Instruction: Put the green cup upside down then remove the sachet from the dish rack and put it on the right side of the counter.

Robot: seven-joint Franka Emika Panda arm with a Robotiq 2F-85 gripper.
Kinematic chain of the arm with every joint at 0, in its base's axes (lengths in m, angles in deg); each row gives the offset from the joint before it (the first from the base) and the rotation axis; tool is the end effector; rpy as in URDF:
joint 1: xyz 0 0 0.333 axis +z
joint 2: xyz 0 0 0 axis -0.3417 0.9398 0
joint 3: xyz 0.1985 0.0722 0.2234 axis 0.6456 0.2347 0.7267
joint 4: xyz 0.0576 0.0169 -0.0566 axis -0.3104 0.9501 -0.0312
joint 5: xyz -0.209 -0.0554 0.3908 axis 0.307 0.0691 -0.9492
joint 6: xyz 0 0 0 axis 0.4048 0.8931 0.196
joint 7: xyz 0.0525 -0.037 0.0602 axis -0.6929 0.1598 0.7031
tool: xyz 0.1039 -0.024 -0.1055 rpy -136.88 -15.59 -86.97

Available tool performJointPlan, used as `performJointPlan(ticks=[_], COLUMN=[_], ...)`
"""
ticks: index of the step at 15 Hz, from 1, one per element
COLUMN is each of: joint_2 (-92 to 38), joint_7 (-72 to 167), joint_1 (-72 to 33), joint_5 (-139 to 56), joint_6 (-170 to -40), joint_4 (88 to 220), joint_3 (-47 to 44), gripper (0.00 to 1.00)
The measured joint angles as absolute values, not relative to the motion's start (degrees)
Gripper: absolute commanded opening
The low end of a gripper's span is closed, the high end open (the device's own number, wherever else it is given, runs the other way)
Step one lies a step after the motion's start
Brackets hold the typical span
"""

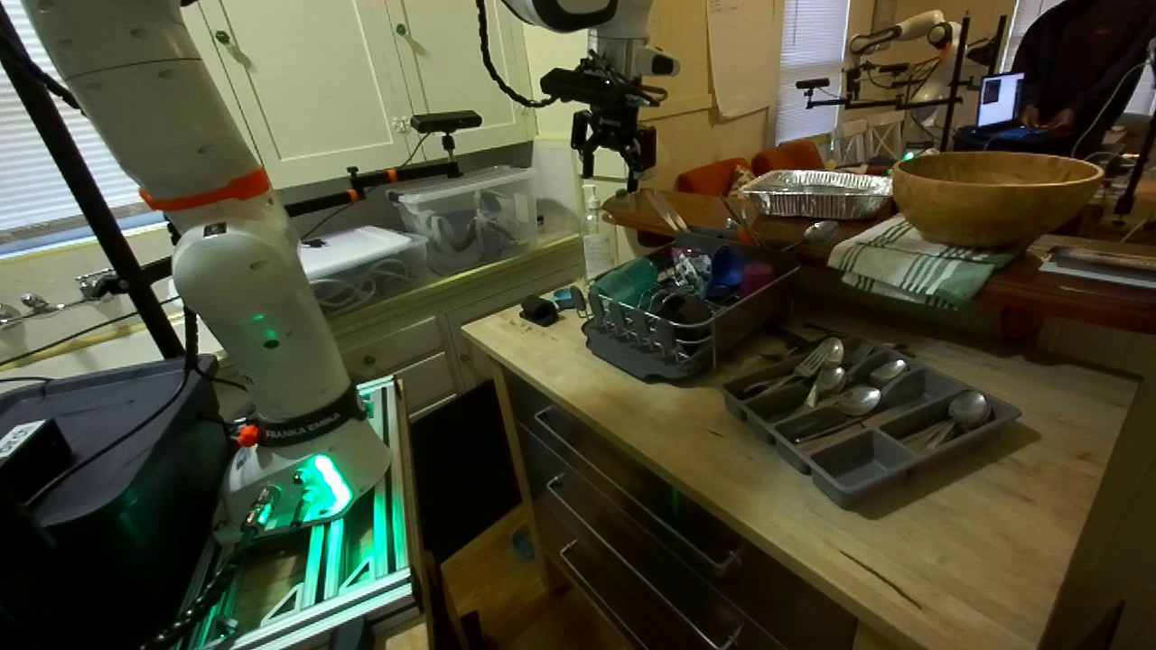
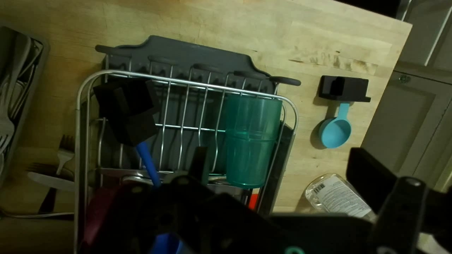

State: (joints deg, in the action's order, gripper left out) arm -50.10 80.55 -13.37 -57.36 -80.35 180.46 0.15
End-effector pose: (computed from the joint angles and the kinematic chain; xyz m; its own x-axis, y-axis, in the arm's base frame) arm 0.5639 0.0660 0.4087 0.8828 0.4655 0.0633 0.4677 -0.8583 -0.2111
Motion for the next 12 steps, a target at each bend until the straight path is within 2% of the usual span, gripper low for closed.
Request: performJointPlan(ticks=[12], joint_2=[-33.4], joint_7=[68.7], joint_1=[-12.3], joint_5=[-55.6], joint_6=[-99.3], joint_4=[178.9], joint_3=[9.2], gripper=[1.0])
